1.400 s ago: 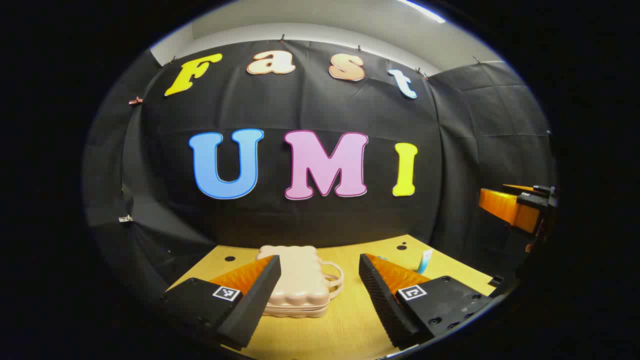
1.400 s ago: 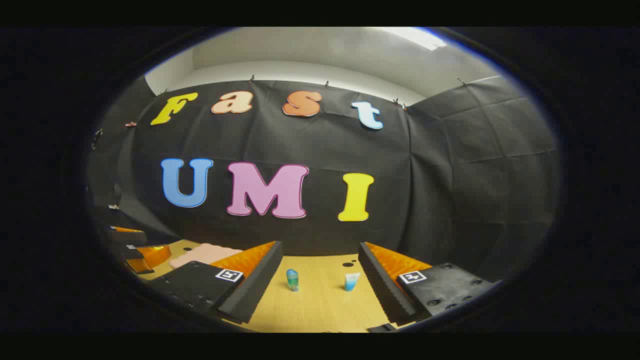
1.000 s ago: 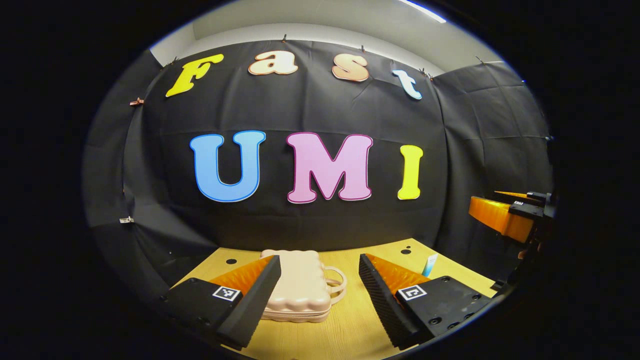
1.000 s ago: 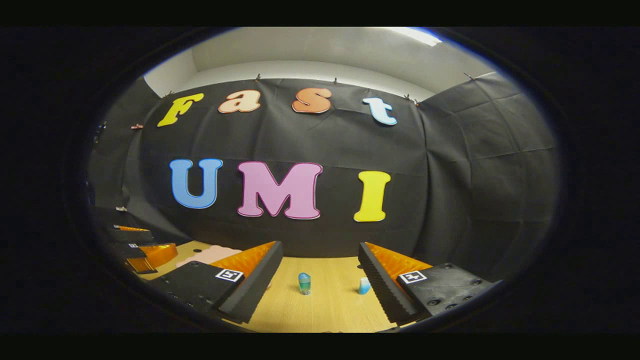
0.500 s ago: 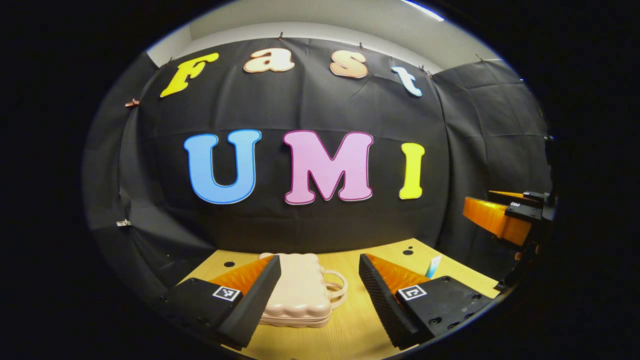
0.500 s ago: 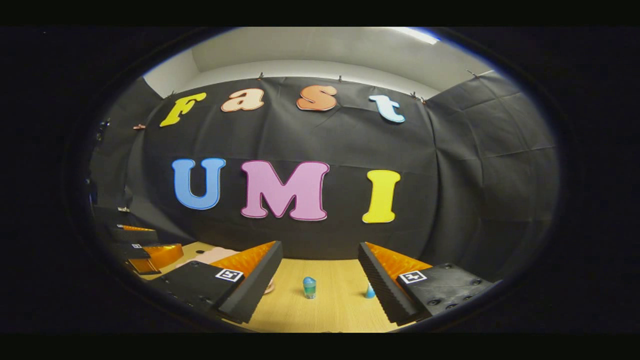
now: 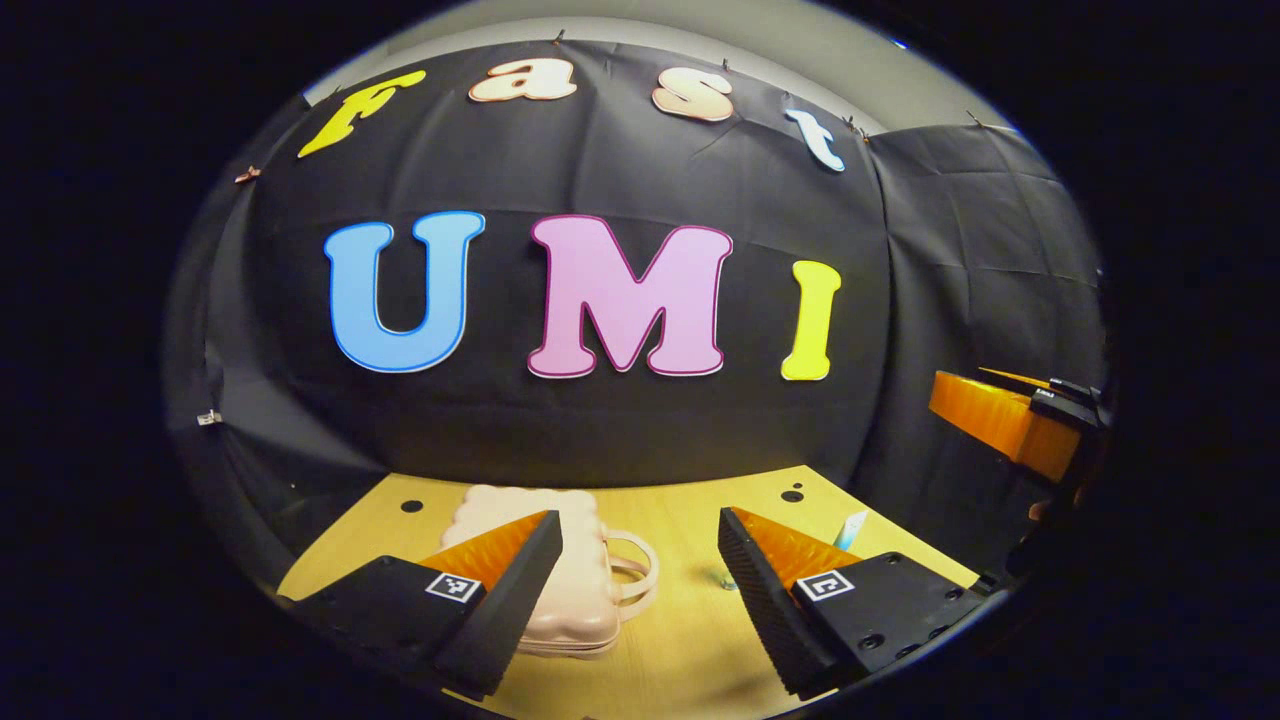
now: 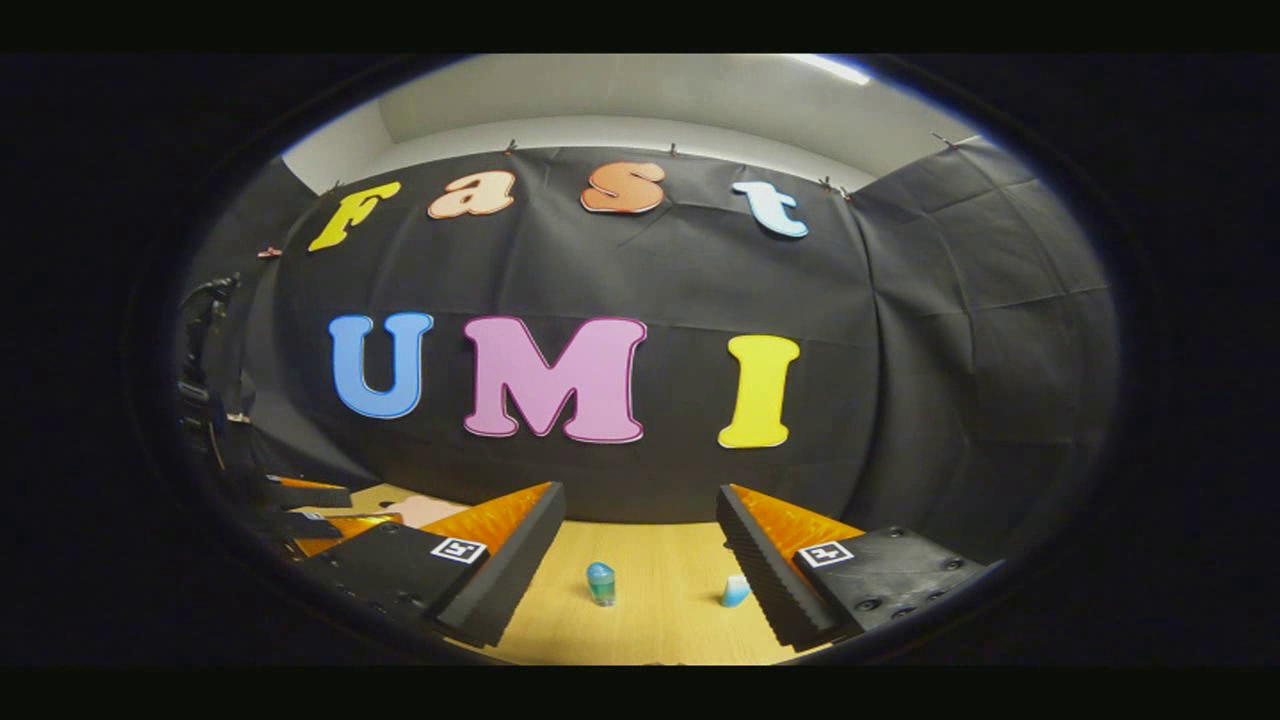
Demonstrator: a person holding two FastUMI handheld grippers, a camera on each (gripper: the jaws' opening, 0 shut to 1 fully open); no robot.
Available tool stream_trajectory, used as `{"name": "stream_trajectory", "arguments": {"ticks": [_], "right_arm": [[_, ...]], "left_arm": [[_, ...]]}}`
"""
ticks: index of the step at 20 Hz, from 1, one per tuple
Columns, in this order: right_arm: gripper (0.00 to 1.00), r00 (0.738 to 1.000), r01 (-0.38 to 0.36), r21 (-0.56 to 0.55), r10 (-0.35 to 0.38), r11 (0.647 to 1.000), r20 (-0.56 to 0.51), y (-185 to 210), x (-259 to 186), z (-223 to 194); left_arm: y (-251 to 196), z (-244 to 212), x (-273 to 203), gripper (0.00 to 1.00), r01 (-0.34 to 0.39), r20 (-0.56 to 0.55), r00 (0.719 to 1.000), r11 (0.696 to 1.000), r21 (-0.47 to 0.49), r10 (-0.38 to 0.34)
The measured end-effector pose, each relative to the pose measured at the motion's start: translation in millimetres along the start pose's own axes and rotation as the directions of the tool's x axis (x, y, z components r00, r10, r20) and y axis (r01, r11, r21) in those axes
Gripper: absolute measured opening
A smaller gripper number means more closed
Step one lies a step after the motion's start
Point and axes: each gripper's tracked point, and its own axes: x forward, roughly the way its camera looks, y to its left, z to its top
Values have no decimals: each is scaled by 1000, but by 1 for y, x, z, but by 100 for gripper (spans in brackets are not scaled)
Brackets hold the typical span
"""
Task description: First open the suitcase, pack the skin care products into it, and then close the suitcase.
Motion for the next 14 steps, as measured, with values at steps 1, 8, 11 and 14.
{"name": "stream_trajectory", "arguments": {"ticks": [1,8,11,14], "right_arm": [[95,1000,0,-1,0,1000,-6,-5,4,-3],[97,996,-84,-110,80,990,-35,-26,29,-43],[96,987,-127,-65,120,990,-110,-32,36,-75],[96,986,-124,-78,115,989,-118,-52,45,-84]], "left_arm": [[-7,-9,16,99,8,-29,1000,1000,7,-7],[-26,-100,128,95,4,-271,963,998,68,14],[-21,-135,169,84,-45,-354,932,995,93,75],[-15,-165,197,76,-90,-426,894,987,136,140]]}}
